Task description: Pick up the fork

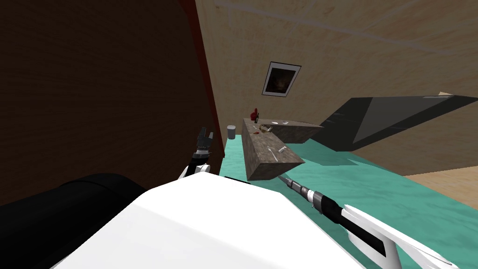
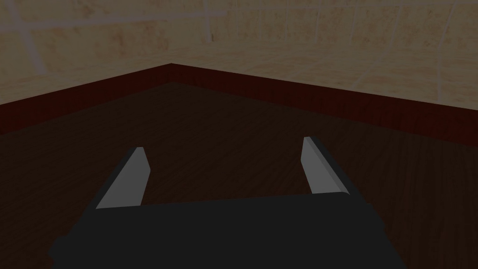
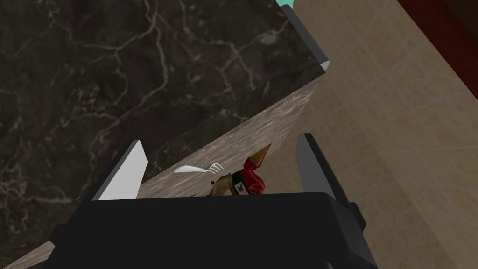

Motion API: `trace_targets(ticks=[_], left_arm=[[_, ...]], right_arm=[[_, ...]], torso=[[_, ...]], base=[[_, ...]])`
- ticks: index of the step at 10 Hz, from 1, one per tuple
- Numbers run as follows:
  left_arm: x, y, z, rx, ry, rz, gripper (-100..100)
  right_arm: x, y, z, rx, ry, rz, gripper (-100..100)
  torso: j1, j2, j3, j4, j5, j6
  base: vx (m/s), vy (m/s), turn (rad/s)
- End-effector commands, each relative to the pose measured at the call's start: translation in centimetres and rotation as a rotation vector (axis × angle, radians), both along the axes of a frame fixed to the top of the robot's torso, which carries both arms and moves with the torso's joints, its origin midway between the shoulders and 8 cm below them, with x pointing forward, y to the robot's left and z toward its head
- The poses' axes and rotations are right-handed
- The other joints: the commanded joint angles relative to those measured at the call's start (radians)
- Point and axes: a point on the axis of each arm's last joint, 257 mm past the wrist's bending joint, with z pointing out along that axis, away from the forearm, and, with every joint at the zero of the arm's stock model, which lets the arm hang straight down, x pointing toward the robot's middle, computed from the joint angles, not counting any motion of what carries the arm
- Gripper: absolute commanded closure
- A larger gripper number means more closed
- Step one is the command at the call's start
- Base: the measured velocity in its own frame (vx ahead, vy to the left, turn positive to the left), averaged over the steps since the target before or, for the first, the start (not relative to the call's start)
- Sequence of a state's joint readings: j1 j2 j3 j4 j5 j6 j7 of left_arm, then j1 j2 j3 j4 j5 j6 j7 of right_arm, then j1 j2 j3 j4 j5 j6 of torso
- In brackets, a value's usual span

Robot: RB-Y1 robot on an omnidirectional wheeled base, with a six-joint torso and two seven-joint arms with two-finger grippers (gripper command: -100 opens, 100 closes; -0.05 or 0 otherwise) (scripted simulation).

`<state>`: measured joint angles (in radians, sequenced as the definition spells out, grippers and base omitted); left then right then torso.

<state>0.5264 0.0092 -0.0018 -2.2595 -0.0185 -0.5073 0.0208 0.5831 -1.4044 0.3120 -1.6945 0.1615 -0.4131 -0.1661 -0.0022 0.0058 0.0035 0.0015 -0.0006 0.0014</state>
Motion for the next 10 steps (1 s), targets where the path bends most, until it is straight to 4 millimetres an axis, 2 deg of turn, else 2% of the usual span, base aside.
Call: trace_targets(ticks=[1,2,5,10], left_arm=[[0.0,0.0,0.0,0.0,0.0,0.0,0],[0.0,0.0,0.0,0.0,0.0,0.0,0],[0.0,0.0,0.0,0.0,0.0,0.0,0],[0.0,0.0,0.0,0.0,0.0,0.0,0]], right_arm=[[-1.8,-1.5,-1.3,-0.061,0.039,0.02,-100],[-3.5,-3.1,-2.4,-0.119,0.081,0.038,-100],[-6.1,-5.9,-3.4,-0.207,0.15,0.063,-100],[-9.9,-10.5,-3.6,-0.346,0.266,0.107,-100]], torso=[[0.0,0.0,0.0,0.0,0.0,0.0],[0.0,0.0,0.0,0.0,0.0,0.0],[0.001,0.001,0.001,0.0,0.0,0.0],[0.003,-0.006,-0.004,-0.001,0.001,-0.001]], base=[[-0.056,-0.016,-0.014],[-0.098,-0.027,-0.018],[-0.079,-0.015,0.016],[0.013,0.015,0.05]])
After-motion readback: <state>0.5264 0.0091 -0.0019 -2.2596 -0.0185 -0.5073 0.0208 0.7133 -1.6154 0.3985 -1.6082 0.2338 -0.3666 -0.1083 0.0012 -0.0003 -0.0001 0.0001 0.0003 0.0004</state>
